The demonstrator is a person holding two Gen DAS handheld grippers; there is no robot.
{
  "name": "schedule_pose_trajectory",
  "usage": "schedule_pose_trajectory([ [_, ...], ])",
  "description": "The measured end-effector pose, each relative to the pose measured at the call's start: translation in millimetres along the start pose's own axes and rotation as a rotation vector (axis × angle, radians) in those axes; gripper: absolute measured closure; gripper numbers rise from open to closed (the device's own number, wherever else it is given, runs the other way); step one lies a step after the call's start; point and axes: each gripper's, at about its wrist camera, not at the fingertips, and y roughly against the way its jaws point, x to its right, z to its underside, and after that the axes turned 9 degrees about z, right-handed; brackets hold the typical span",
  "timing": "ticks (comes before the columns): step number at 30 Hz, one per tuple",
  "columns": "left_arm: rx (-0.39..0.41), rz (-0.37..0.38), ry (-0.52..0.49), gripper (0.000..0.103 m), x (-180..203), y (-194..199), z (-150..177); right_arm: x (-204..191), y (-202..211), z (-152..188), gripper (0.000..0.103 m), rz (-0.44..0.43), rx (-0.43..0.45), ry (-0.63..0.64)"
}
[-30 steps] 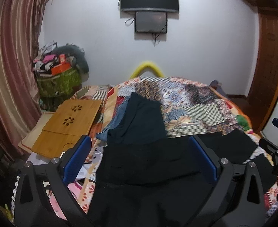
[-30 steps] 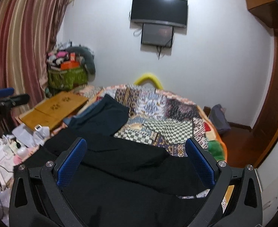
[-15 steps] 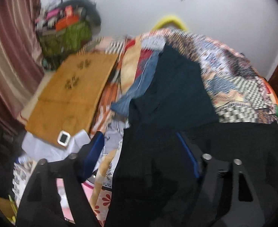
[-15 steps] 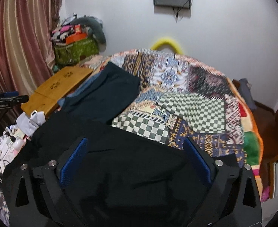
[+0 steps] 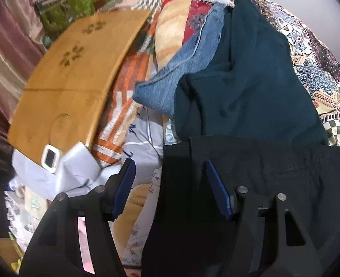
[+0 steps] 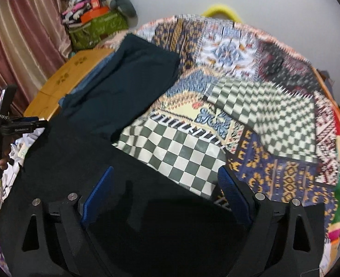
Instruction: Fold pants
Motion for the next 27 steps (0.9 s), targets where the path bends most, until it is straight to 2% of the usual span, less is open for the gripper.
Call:
schedule_pose_trajectory([
  [5, -0.039, 0.083, 0.021, 0.038, 0, -16, 1, -10, -21, 2, 0.019, -0.036, -0.056, 0.055],
  [7, -0.039, 0.104, 0.022, 0.044, 5, -17, 2, -16, -26, 5, 0.023, -0.046, -0.068, 0.072],
  [9, -0.033, 0.122, 0.019, 0.064, 10, -15, 4, -21, -32, 8, 0.03, -0.048, -0.089, 0.069],
  [11, -0.015, 0.113, 0.017, 0.078, 14, -10, 5, -22, -31, 8, 0.042, -0.032, -0.066, 0.055],
  [12, -0.003, 0.099, 0.01, 0.087, 16, -6, 7, -23, -28, 8, 0.053, -0.036, -0.06, 0.05],
  [13, 0.004, 0.082, -0.01, 0.091, 21, -2, 8, -21, -27, 7, 0.064, -0.039, -0.058, 0.041],
  [14, 0.013, 0.058, -0.024, 0.097, 23, 2, 9, -21, -27, 5, 0.069, -0.044, -0.059, 0.034],
  [16, 0.03, 0.05, -0.047, 0.099, 25, 10, 12, -21, -25, 4, 0.084, -0.061, -0.062, 0.027],
  [19, 0.06, 0.04, -0.076, 0.101, 28, 27, 16, -22, -21, 8, 0.092, -0.074, -0.061, 0.043],
  [27, 0.162, 0.026, -0.111, 0.103, 28, 73, 22, -29, 3, 20, 0.097, -0.081, -0.048, 0.08],
])
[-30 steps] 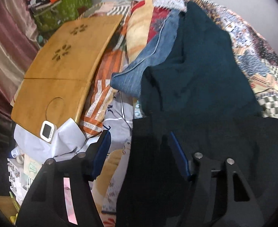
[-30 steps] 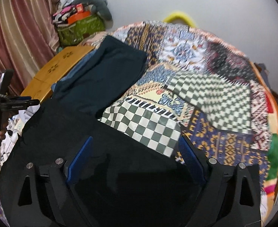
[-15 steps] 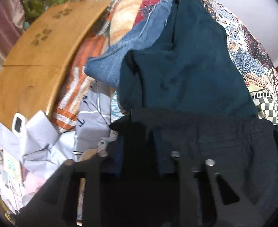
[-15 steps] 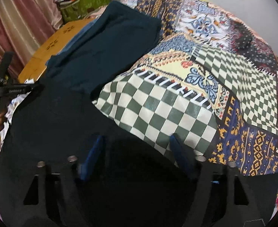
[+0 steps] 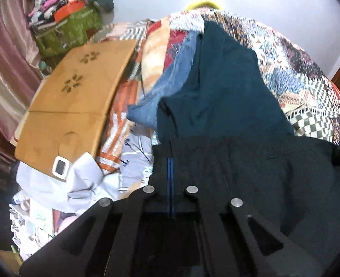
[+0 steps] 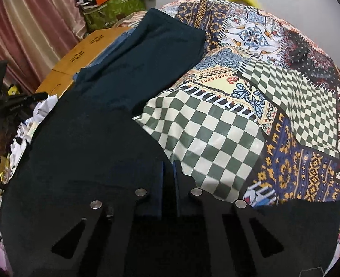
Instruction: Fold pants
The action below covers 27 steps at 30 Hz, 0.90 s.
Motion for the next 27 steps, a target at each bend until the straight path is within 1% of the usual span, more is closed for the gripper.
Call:
schedule_pose_trajectory([
  [2, 0.007, -0.003, 0.002, 0.102, -3, 4, -5, -4, 8, 0, 0.097, 0.007, 0.015, 0.015],
  [4, -0.012, -0.008, 0.012, 0.096, -5, -3, -9, -5, 12, 1, 0.097, 0.005, 0.012, 0.018],
  [5, -0.035, 0.0, 0.021, 0.086, -6, -9, -11, -6, 11, 2, 0.097, 0.0, 0.006, 0.02],
  [6, -0.055, 0.013, 0.033, 0.071, -7, -16, -12, -6, 10, 3, 0.097, -0.001, -0.001, 0.022],
  [8, -0.099, 0.053, 0.077, 0.054, -12, -33, -13, -4, 7, 6, 0.094, -0.002, -0.011, 0.022],
  [9, -0.11, 0.066, 0.097, 0.053, -14, -41, -13, -4, 6, 7, 0.094, -0.006, -0.016, 0.02],
  [11, -0.142, 0.072, 0.12, 0.053, -16, -55, -12, -1, 3, 8, 0.094, -0.023, -0.028, 0.009],
  [12, -0.156, 0.079, 0.131, 0.053, -17, -62, -11, 3, 0, 6, 0.092, -0.033, -0.031, 0.004],
  [14, -0.192, 0.096, 0.156, 0.053, -19, -77, -9, 3, -2, 6, 0.087, -0.058, -0.044, -0.004],
  [16, -0.219, 0.1, 0.166, 0.053, -19, -90, -8, 3, -6, 5, 0.075, -0.086, -0.057, -0.006],
  [17, -0.225, 0.104, 0.168, 0.053, -20, -94, -8, 2, -8, 4, 0.073, -0.094, -0.059, -0.004],
  [18, -0.233, 0.104, 0.168, 0.055, -18, -98, -8, -1, -9, 4, 0.071, -0.095, -0.061, 0.0],
  [20, -0.228, 0.103, 0.158, 0.067, -14, -101, -7, -4, -14, 0, 0.07, -0.085, -0.063, 0.013],
  [23, -0.202, 0.053, 0.087, 0.08, -5, -94, -7, -11, -20, -3, 0.07, -0.071, -0.07, 0.021],
  [24, -0.181, 0.032, 0.053, 0.083, 1, -87, -6, -12, -21, -3, 0.072, -0.066, -0.07, 0.025],
  [25, -0.169, 0.019, 0.036, 0.086, 4, -82, -6, -15, -21, -3, 0.082, -0.061, -0.069, 0.033],
  [26, -0.156, -0.003, 0.018, 0.093, 7, -76, -5, -17, -21, -2, 0.088, -0.051, -0.072, 0.044],
  [27, -0.142, -0.013, 0.004, 0.093, 10, -69, -5, -18, -19, -1, 0.094, -0.033, -0.067, 0.049],
])
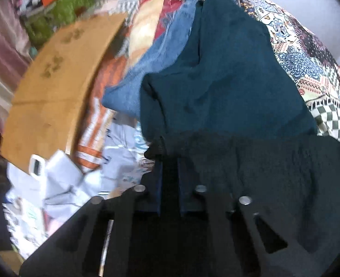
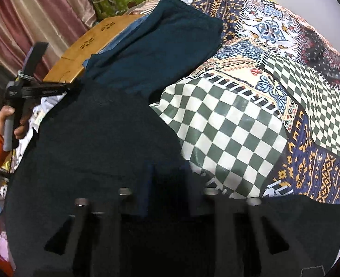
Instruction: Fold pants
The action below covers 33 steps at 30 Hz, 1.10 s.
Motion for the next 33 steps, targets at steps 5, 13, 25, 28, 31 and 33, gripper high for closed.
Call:
schedule_pose_trajectory([
  [5, 0.144, -0.046, -0.019, 0.096, 3, 57, -5, 6, 34, -1, 0.097, 0.087, 0.138, -0.027],
  [13, 0.3, -0.017, -0.02, 0.099, 6, 141, -10, 6, 92, -20, 0.098, 0.128, 0.258, -0.05],
  [25, 0.292, -0.014, -0.023, 0.102, 3, 185, 78, -38, 130, 49, 0.098, 0.055, 0.249, -0.032],
  [28, 0.294, 0.005, 0.006, 0.102, -4, 196, 96, -48, 137, 64, 0.098, 0.029, 0.249, -0.04],
  [31, 0.286, 0.002, 0.019, 0.102, -10, 204, 116, -63, 143, 83, 0.098, 0.015, 0.25, -0.031],
  [33, 0.277, 0.002, 0.027, 0.103, -14, 206, 127, -70, 145, 92, 0.098, 0.008, 0.244, -0.025],
])
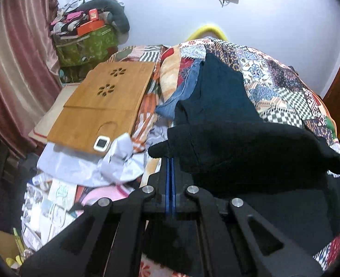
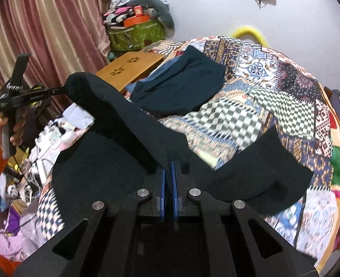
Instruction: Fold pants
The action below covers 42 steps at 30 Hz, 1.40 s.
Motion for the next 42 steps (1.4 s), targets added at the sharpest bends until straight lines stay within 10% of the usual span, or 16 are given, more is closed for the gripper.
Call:
schedule_pose_trajectory([
  [20, -0.136, 0.019, 0.067, 0.1, -5, 0, 73, -22, 8, 61, 0.097, -0.032, -0.066, -0.092],
  [33, -0.03, 0.034, -0.115, 0.044, 76, -5, 24, 50, 56, 35, 0.064, 0.074, 0.099, -0.247],
  [42, -0.047, 0.082, -0.204, 0.033, 130, -49, -1, 109, 17, 19, 0.063, 0.151, 0.044, -0.354],
])
